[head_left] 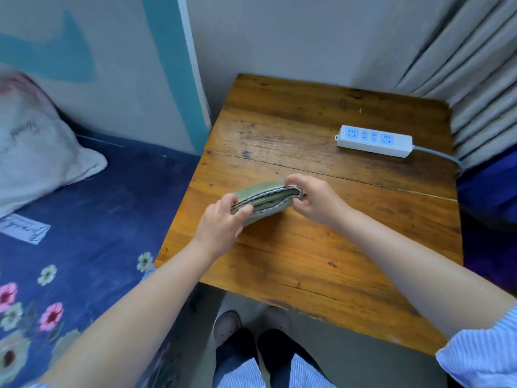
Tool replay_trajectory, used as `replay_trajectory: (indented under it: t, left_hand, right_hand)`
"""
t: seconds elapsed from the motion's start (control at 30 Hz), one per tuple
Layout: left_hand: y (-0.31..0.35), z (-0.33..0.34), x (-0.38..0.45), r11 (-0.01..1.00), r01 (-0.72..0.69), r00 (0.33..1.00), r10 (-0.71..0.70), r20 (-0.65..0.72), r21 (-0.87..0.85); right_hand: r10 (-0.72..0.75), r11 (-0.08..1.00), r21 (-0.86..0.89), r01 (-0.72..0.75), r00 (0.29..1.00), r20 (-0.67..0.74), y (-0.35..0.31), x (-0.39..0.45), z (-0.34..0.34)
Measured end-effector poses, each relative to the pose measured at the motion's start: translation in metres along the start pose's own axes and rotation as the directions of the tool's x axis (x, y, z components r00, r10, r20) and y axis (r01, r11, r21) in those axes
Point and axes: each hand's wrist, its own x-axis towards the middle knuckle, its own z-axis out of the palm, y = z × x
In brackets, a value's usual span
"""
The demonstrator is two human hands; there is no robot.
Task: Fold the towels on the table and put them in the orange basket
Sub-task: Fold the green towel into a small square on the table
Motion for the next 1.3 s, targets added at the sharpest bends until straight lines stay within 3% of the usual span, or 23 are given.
replay_trajectory:
  t: [0.1, 0.27, 0.33, 0.5, 0.77, 0.87, 0.93, 0.97, 1.03, 1.07, 1.13, 1.2, 1.3]
  left_hand:
    - [-0.014, -0.029, -0.002, 0.998, 0.048, 0.998, -0.047, -0.037, 0.041]
    - [-0.046, -0.066, -0.041, 0.994, 0.045, 0.956, -0.013, -0.292, 0.104]
    - [-0.054, -0.087, -0.059, 0.981, 0.092, 0.959, -0.041, -0.279, 0.17]
    - [-0.078, -0.147, -0.154, 0.907, 0.394, 0.903, -0.352, -0.248, 0.147]
    - [-0.096, -0.219, -0.364, 0.711, 0.603, 0.798, -0.536, -0.277, 0.361]
    - [-0.094, -0.245, -0.454, 0.556, 0.778, 0.622, -0.747, -0.235, 0.292]
    - [-0.092, -0.259, -0.512, 0.363, 0.906, 0.403, -0.898, -0.179, 0.219]
    - [-0.093, -0.265, -0.534, 0.306, 0.936, 0.335, -0.926, -0.175, 0.175]
    - [-0.083, -0.279, -0.586, 0.256, 0.959, 0.276, -0.94, -0.202, 0.12]
    - [-0.075, -0.287, -0.607, 0.257, 0.963, 0.268, -0.932, -0.243, 0.074]
    - [-0.063, -0.3, -0.645, 0.387, 0.915, 0.403, -0.858, -0.318, 0.113]
    - [-0.056, -0.302, -0.679, 0.414, 0.868, 0.475, -0.854, -0.214, 0.276]
    - [-0.065, -0.3, -0.726, 0.296, 0.91, 0.335, -0.938, -0.094, 0.289]
  right_hand:
    - [-0.081, 0.997, -0.013, 0.08, 0.994, -0.076, -0.025, 0.013, -0.01]
    - [-0.32, 0.947, -0.03, 0.318, 0.942, -0.105, -0.088, 0.029, -0.011]
    - [-0.42, 0.908, -0.042, 0.418, 0.905, -0.067, -0.117, 0.034, -0.008]
    - [-0.649, 0.759, -0.029, 0.65, 0.759, 0.048, -0.223, 0.044, 0.032]
    - [-0.79, 0.613, 0.108, 0.783, 0.6, 0.128, -0.395, 0.002, 0.153]
    - [-0.852, 0.514, 0.124, 0.849, 0.489, 0.189, -0.469, -0.04, 0.2]
    - [-0.895, 0.422, 0.156, 0.893, 0.384, 0.225, -0.516, -0.068, 0.231]
    - [-0.909, 0.384, 0.166, 0.908, 0.341, 0.239, -0.535, -0.079, 0.242]
    - [-0.928, 0.315, 0.201, 0.928, 0.256, 0.272, -0.574, -0.102, 0.272]
    - [-0.929, 0.295, 0.213, 0.931, 0.228, 0.29, -0.59, -0.111, 0.285]
    - [-0.926, 0.264, 0.244, 0.933, 0.174, 0.336, -0.616, -0.127, 0.312]
    - [-0.917, 0.257, 0.289, 0.922, 0.138, 0.375, -0.635, -0.14, 0.334]
    - [-0.897, 0.265, 0.332, 0.905, 0.105, 0.429, -0.668, -0.154, 0.363]
